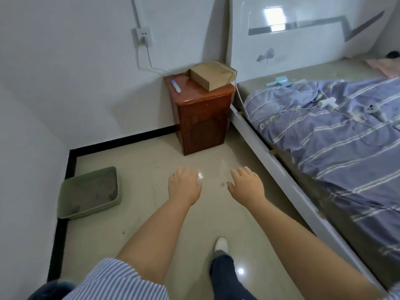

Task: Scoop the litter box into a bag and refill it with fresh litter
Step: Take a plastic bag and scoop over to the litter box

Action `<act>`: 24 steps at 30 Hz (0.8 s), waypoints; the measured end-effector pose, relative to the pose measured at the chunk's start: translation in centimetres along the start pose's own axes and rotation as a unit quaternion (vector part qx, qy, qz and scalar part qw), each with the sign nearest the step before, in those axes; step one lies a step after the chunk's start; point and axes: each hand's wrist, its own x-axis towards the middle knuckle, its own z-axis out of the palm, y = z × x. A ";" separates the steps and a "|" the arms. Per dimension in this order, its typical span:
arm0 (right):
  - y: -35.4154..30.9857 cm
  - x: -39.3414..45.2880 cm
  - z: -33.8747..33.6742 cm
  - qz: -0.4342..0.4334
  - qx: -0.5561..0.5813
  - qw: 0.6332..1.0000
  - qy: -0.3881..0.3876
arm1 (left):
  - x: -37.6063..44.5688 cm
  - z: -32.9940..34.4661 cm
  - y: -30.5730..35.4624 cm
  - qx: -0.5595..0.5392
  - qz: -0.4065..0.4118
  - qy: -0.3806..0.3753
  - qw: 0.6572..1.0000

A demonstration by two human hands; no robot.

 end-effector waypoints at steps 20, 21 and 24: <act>-1.7 53.3 3.8 -0.085 -0.004 0.992 -0.091 | 47.8 2.8 -14.0 -0.052 -0.145 -0.076 0.985; -1.4 55.3 5.2 -0.086 -0.007 0.992 -0.089 | 49.9 4.1 -14.3 -0.056 -0.141 -0.075 0.986; -0.3 61.5 10.6 -0.091 -0.012 0.994 -0.065 | 56.6 9.1 -15.0 -0.068 -0.135 -0.053 0.987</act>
